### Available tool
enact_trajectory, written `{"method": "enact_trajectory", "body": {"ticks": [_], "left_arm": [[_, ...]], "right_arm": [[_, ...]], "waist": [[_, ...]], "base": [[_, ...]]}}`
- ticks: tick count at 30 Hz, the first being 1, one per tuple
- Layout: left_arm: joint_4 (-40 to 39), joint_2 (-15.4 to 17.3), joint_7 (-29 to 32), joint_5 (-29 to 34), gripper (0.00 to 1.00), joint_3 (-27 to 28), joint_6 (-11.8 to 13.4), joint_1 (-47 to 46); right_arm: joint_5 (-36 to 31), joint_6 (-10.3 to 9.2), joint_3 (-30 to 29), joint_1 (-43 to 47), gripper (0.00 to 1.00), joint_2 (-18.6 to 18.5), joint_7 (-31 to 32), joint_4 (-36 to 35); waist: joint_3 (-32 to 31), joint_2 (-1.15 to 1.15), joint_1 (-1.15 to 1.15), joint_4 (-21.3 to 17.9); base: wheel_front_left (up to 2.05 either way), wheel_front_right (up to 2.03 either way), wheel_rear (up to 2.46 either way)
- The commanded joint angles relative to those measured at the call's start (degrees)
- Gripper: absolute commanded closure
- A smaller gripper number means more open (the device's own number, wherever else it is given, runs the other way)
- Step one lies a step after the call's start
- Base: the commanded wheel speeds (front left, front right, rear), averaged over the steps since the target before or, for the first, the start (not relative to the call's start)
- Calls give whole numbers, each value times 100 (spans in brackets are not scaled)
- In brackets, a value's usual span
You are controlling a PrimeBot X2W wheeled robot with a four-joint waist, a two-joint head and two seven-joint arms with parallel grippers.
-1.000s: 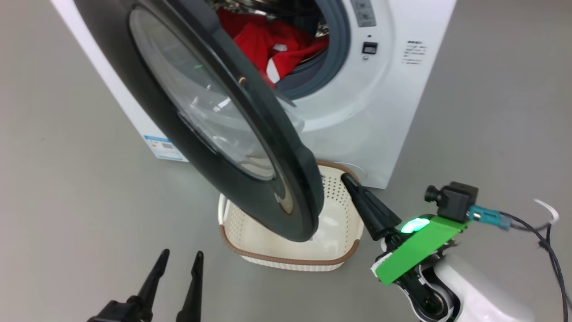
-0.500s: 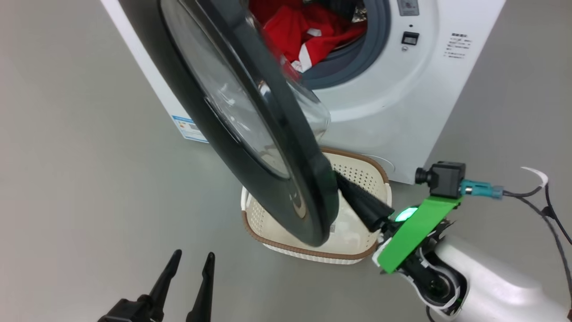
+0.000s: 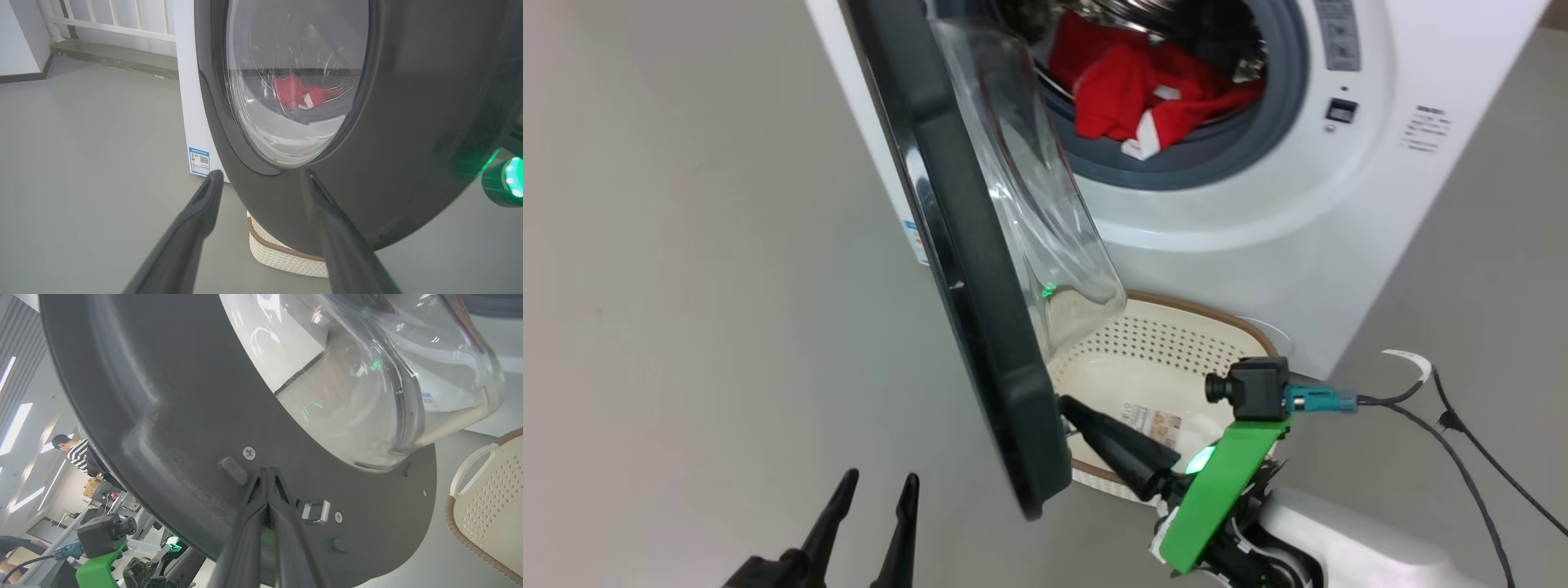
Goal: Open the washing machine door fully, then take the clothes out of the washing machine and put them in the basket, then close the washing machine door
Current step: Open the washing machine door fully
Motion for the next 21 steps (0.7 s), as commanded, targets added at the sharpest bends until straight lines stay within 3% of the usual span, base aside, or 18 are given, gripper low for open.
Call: {"method": "enact_trajectory", "body": {"ticks": [1, 21], "left_arm": [[-130, 61, -70, -34, 0, 168, 59, 27], [-367, 61, -70, -165, 0, 339, 226, 110]], "right_arm": [[40, 44, 83, -61, 100, 149, -60, -109], [175, 44, 576, -709, 100, 615, -108, 217]], "waist": [[-124, 0, 0, 256], [41, 0, 0, 568]], "base": [[0, 0, 0], [0, 0, 0]]}}
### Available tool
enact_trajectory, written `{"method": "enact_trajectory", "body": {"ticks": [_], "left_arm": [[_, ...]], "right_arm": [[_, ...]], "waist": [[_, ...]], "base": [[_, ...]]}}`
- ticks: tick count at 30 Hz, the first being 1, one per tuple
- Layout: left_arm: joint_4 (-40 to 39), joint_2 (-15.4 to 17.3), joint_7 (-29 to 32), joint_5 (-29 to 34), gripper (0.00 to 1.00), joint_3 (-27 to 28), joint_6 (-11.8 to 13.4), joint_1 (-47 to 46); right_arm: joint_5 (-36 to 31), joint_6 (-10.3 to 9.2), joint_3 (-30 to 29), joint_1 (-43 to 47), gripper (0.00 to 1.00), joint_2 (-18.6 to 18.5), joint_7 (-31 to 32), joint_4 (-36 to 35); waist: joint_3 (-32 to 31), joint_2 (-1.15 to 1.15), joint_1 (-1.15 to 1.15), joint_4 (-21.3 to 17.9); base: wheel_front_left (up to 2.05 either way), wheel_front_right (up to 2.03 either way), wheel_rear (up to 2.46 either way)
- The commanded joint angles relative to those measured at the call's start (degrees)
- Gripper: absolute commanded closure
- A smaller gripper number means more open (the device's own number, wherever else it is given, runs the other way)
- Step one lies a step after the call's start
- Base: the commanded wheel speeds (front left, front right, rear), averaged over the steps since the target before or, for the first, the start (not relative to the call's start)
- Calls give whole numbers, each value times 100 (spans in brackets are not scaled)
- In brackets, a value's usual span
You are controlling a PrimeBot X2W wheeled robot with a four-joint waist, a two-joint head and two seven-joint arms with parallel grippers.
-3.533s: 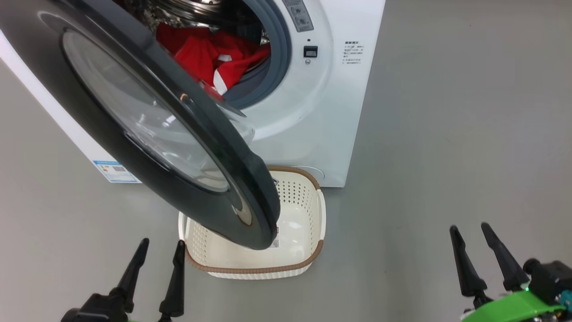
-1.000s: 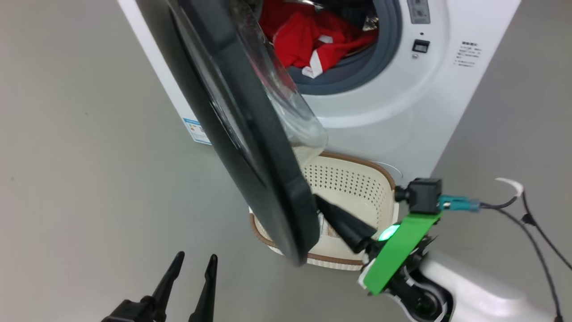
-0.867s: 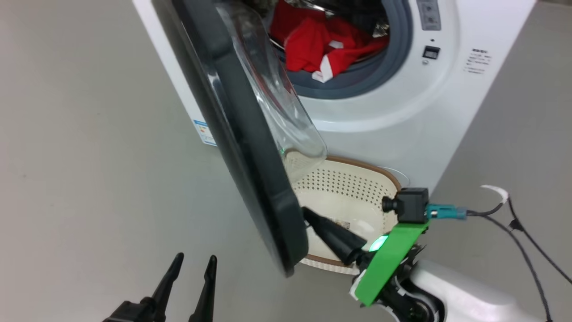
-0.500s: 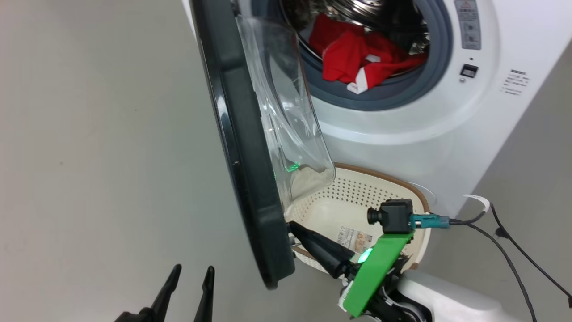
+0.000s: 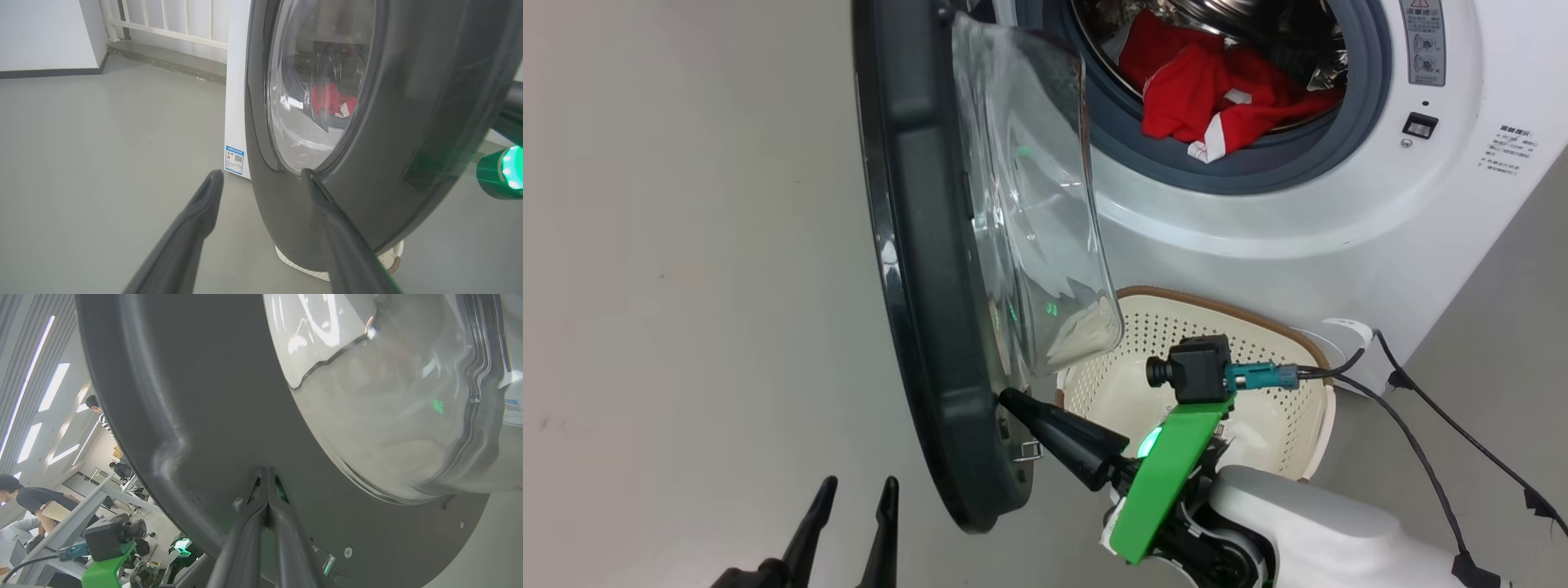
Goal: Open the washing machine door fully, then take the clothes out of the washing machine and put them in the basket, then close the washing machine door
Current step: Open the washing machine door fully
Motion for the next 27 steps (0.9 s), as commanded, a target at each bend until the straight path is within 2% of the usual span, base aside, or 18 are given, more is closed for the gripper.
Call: {"method": "enact_trajectory", "body": {"ticks": [1, 9, 11, 13, 14, 15, 16, 17, 27], "left_arm": [[-166, 58, -70, -12, 0, 212, 45, -85], [-129, 58, -70, 35, 0, 237, 30, -124], [-103, 58, -70, 73, 0, 235, 11, -139], [-75, 58, -70, 113, 0, 235, -11, -156], [-59, 58, -70, 134, 0, 238, -23, -167], [-44, 58, -70, 154, 0, 246, -34, -173], [-30, 58, -70, 176, 0, 257, -45, -175], [-17, 58, -70, 198, 0, 267, -58, -180], [41, 58, -70, 380, 0, 484, -149, -245]], "right_arm": [[56, 45, 8, -55, 100, 165, -63, -111], [35, 45, 3, 33, 100, 67, -111, -27], [7, 45, -45, 118, 74, 17, -122, 4], [-32, 45, -96, 226, 54, -46, -129, 36], [-56, 45, -129, 289, 39, -84, -131, 55], [-85, 45, -187, 360, 13, -116, -133, 74], [-122, 45, -267, 448, 2, -146, -134, 94], [-157, 45, -358, 541, 0, -174, -134, 109], [-588, 45, -994, 1328, 0, -357, -136, 295]], "waist": [[1, 0, 0, 1], [-62, 0, 0, -38], [-106, 0, 0, -60], [-148, 0, 0, -83], [-171, 0, 0, -96], [-196, 0, 0, -109], [-222, 0, 0, -124], [-235, 0, 0, -136], [-288, 0, 0, -441]], "base": [[0, 0, 0], [0, 0, 0], [0, 0, 0], [0, 0, 0], [0, 0, 0], [0, 0, 0], [0, 0, 0], [0, 0, 0], [0, 0, 0]]}}
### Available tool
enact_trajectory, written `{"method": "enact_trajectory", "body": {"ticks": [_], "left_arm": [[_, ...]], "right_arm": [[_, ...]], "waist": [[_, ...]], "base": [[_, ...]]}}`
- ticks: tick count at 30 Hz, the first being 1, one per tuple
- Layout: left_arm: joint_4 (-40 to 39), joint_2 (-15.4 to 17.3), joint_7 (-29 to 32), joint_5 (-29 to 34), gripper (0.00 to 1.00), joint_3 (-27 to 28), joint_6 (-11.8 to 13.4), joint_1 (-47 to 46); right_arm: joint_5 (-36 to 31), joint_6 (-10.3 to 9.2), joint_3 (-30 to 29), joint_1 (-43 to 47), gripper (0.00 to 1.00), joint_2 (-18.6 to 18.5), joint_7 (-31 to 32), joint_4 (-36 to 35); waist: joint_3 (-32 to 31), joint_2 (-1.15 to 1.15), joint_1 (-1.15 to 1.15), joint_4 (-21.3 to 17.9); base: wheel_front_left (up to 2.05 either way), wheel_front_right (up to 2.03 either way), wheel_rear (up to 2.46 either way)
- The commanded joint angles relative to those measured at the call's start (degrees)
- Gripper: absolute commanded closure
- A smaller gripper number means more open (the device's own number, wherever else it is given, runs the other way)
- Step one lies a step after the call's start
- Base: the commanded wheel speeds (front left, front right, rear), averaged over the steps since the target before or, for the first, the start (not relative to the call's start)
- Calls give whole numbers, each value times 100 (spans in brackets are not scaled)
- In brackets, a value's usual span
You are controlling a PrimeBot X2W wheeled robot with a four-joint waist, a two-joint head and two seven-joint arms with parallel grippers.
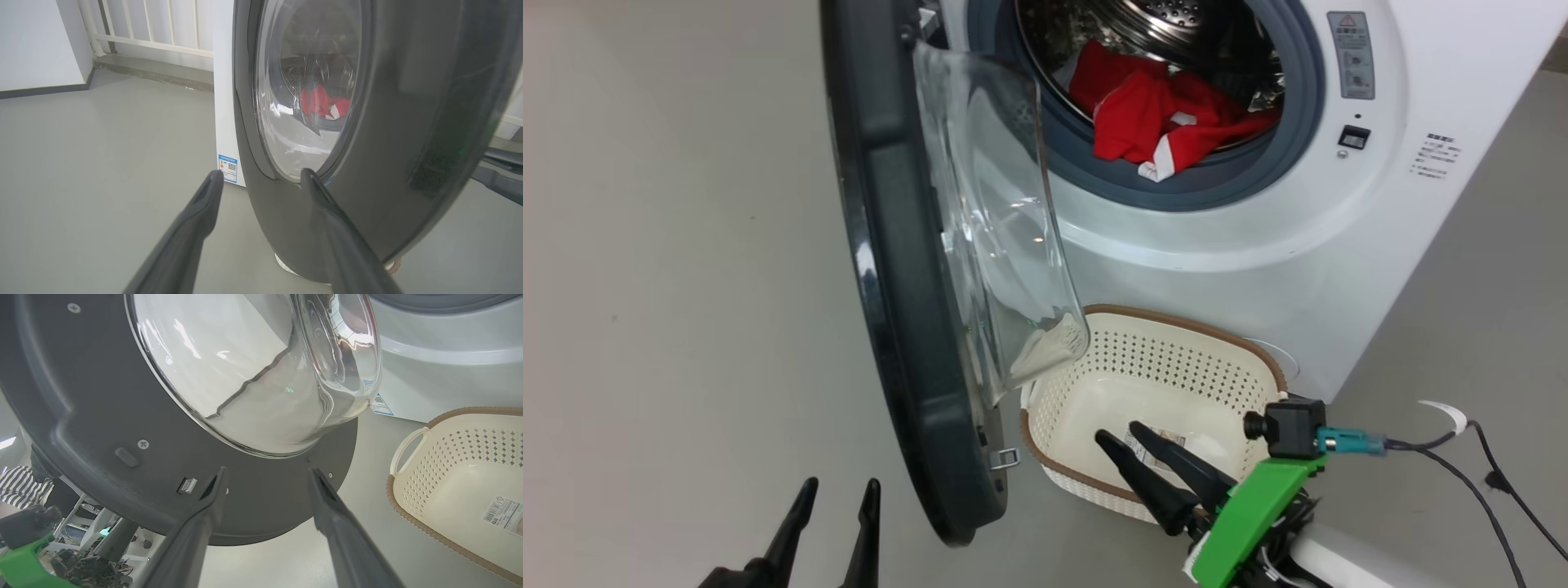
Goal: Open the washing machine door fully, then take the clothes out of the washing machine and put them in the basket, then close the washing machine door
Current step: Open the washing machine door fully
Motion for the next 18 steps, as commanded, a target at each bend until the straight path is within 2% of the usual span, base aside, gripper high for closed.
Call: {"method": "enact_trajectory", "body": {"ticks": [1, 7, 10, 18], "left_arm": [[-113, 58, -70, 66, 0, 222, -39, -214], [-112, 58, -70, 127, 0, 320, -77, -154], [-110, 58, -70, 149, 0, 350, -88, -118], [-124, 58, -70, 175, 0, 412, -103, -81]], "right_arm": [[-78, 44, -54, 101, 0, 22, -78, -97], [-576, 44, -349, 467, 0, -106, -78, 107], [-960, 44, -689, 666, 0, -118, -78, 239], [-2682, 44, -2189, 1244, 0, 151, -78, 332]], "waist": [[-13, 0, 0, -82], [-82, 0, 0, -258], [-122, 0, 0, -326], [-167, 0, 0, -452]], "base": [[0, 0, 0], [0, 0, 0], [0, 0, 0], [0, 0, 0]]}}
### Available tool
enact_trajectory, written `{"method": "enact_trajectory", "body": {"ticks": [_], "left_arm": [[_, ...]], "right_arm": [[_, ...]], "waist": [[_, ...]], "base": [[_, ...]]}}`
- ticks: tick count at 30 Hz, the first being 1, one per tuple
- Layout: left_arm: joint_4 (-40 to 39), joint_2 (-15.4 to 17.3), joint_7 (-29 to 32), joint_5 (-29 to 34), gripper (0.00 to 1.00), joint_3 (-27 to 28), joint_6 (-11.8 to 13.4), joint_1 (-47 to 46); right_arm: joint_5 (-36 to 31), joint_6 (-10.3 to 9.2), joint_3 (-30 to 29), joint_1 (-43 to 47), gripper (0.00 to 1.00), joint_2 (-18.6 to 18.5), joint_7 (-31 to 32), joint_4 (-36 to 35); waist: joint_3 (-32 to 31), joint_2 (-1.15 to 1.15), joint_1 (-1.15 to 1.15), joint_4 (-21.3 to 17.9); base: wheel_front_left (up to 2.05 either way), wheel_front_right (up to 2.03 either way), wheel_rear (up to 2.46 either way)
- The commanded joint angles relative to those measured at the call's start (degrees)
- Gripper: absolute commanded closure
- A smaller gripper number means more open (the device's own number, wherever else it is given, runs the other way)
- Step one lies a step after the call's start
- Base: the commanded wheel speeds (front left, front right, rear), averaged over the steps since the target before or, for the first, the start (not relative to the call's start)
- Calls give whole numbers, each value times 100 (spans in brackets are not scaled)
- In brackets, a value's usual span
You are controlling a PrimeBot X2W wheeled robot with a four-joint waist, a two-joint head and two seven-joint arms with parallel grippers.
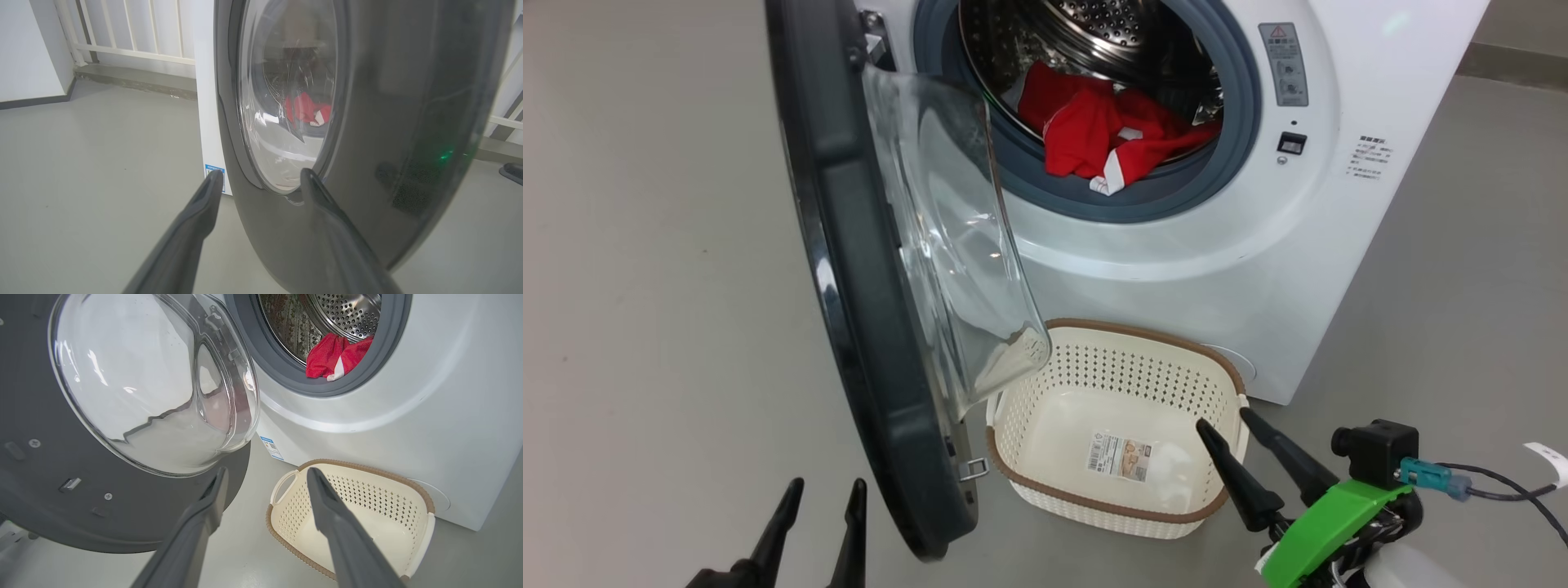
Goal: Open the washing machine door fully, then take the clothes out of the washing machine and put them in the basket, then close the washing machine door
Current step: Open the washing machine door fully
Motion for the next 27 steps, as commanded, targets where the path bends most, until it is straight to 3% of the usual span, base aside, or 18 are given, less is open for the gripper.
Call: {"method": "enact_trajectory", "body": {"ticks": [1, 11, 18, 27], "left_arm": [[-128, 59, -70, 86, 0, 226, -14, -94], [-152, 59, -70, 93, 0, 209, -17, -109], [-155, 59, -70, 76, 0, 208, 6, -117], [-164, 59, -70, 31, 0, 187, 39, -122]], "right_arm": [[-512, 44, -258, 141, 0, 87, -78, -189], [-2782, 44, -2042, 810, 0, 838, -79, -730], [-3267, 44, -2376, 1060, 0, 1063, -79, -782], [-3353, 44, -2501, 1239, 0, 1167, -79, -691]], "waist": [[-17, 0, 0, -29], [-18, 0, 0, 4], [-22, 0, 0, 50], [-7, 0, 0, 46]], "base": [[0, 0, 0], [0, 0, 0], [0, 0, 0], [0, 0, 0]]}}
